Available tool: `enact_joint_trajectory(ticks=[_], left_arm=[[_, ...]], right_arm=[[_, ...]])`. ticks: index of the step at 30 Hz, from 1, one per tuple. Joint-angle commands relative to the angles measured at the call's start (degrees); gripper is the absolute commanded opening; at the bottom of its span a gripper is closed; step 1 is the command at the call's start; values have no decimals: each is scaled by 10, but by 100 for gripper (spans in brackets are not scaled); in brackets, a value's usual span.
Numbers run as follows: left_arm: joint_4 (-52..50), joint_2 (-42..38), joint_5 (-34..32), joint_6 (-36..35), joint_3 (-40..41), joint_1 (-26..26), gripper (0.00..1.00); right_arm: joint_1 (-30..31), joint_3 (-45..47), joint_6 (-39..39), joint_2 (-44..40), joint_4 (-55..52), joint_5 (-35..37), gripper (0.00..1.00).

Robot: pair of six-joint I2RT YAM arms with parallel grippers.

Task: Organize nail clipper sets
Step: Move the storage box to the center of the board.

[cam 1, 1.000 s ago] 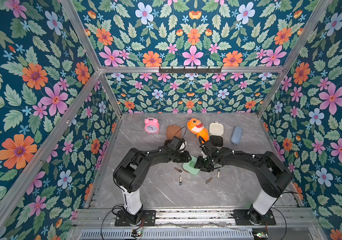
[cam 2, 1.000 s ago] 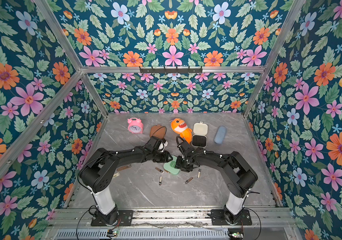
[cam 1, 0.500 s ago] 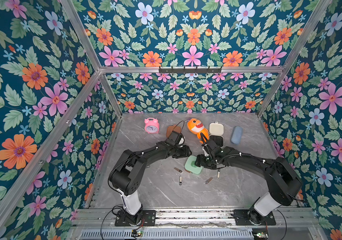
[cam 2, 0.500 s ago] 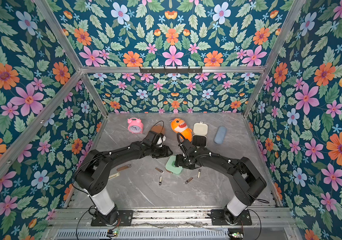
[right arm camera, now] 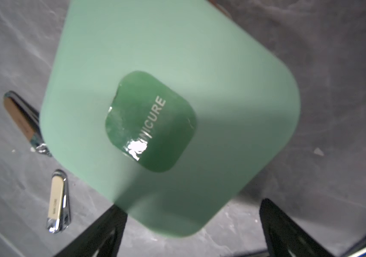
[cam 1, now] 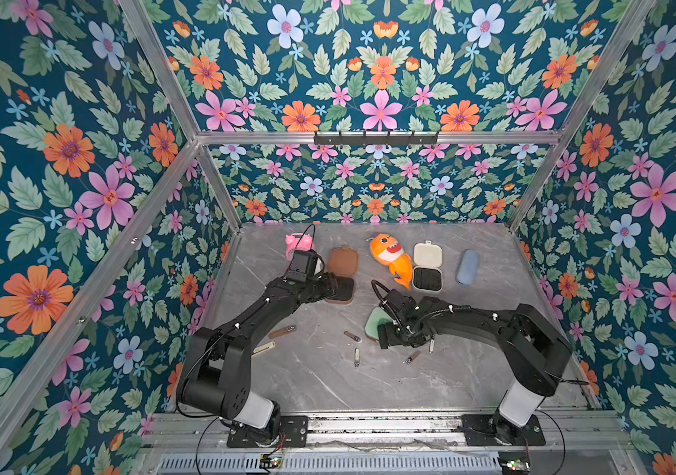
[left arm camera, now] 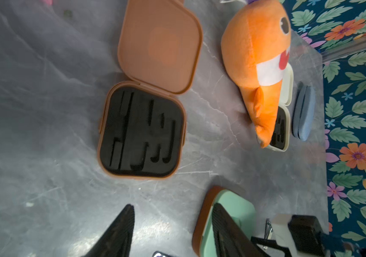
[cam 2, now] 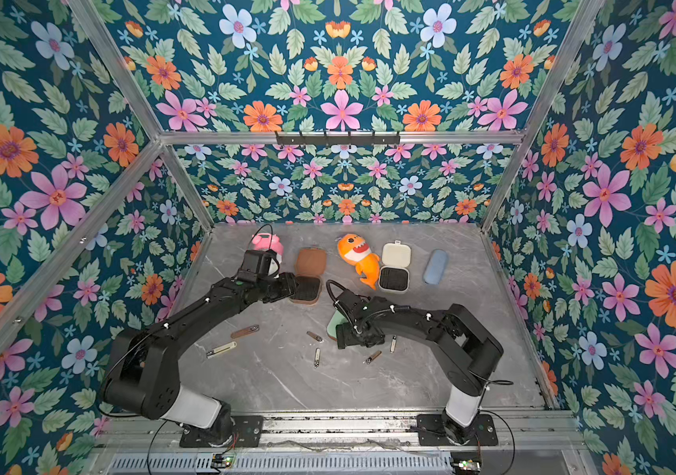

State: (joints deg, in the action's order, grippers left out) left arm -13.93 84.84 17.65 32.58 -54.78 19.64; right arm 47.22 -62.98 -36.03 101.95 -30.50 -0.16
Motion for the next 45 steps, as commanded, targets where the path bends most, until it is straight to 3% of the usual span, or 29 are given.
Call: enact_joint_trajectory(ticks=[1,7,13,20,27,32,35,45], left_arm=[[-11,-14,-6,-14,19,-18,59],[-24,3,-25,-27,25,-41,57],[-25,68,-41,-43,-17,-52,55],[-24,163,-49,-67,-97,-58,55],[-4,241,-22,-92,-163,-59,55],[0,280,-9,-113,-194,-58,54],[-15,292,-9,-114,-197,-58,48],[10,216,-30,-39,-63,-54,27]], right_arm=[[-4,-41,6,30,-25,53,94],[-59,-129,27,101,-40,45,85],[-99,-251,82,190,-54,11,80],[-115,-414,132,289,-102,-9,78],[-132,-517,146,353,-137,-37,78],[-131,-502,141,335,-129,-65,80],[-130,-457,131,298,-104,-81,81],[-100,-337,123,184,-69,-80,75]])
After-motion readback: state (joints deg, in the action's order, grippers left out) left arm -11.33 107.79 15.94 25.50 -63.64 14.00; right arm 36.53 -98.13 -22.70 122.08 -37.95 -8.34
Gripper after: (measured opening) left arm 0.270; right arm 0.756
